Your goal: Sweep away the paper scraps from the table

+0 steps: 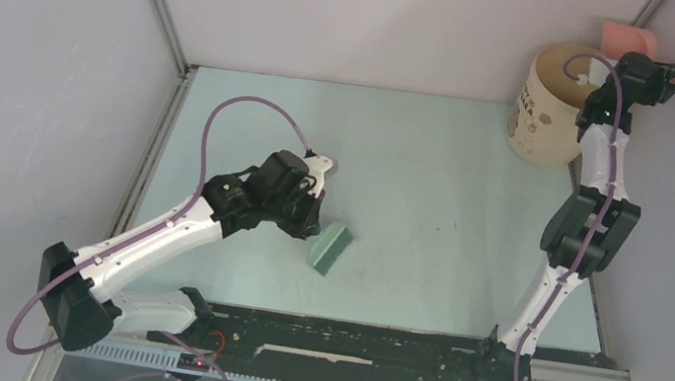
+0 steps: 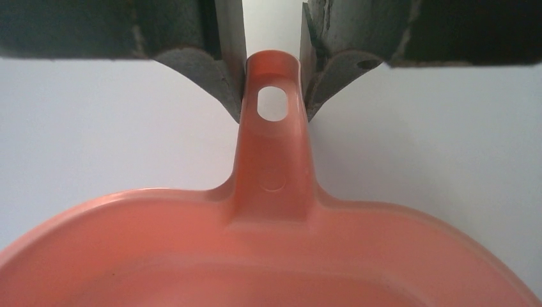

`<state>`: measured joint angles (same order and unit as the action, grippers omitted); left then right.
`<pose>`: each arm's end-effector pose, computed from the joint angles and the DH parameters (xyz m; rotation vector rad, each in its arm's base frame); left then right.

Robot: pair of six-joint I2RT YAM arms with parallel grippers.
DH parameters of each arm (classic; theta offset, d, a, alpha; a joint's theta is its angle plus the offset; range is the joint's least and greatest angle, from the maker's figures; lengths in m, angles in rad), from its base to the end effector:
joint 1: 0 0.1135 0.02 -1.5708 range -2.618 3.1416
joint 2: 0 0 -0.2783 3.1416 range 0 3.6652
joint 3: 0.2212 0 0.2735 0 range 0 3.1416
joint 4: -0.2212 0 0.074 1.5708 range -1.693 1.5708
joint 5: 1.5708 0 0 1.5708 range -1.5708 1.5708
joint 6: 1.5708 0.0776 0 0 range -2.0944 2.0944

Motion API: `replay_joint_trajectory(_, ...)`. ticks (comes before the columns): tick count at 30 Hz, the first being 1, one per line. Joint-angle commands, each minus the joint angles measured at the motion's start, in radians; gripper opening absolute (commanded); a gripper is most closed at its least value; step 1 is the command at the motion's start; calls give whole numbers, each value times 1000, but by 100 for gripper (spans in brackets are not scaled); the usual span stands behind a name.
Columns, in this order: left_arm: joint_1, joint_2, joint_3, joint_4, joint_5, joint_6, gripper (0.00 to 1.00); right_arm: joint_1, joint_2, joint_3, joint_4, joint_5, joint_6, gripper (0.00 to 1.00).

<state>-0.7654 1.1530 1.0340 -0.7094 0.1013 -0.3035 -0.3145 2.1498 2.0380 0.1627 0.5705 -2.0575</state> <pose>0.1975 -0.2006 0.2844 0.6168 2.4085 -0.6013 0.5417 -0.2203 0.3834 -1.1195 1.7381 -2.1442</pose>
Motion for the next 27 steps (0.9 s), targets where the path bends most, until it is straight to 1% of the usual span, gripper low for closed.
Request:
replay_joint_trajectory(1,-1,-39,5,47,19,19,1,-26,-127,-55,47,29,-30,0)
replay_joint_trajectory(4,-1,-51,-1,52,14,11,1,-27,-173,-75,-30,36,80,0)
replay_joint_trajectory(6,-1,-55,-6,56,11,6,1,-23,-237,-99,-99,25,174,0)
replay_joint_trajectory(8,0,-52,-5,54,12,6,1,-17,-302,-144,-150,3,266,0)
replay_joint_trajectory(13,-1,-35,32,53,-7,12,1,19,-487,-280,-363,-78,521,0)
replay_joint_trajectory(20,-1,-7,86,40,-18,12,1,84,-659,-359,-782,-192,845,0)
replay_joint_trajectory(21,-1,-6,89,37,-22,12,1,95,-675,-366,-845,-226,889,0)
replay_joint_trajectory(24,2,-12,90,36,-38,3,0,131,-732,-417,-1052,-405,1004,0)
replay_joint_trajectory(27,21,-31,58,99,-52,-42,0,181,-813,-556,-1232,-621,1059,0)
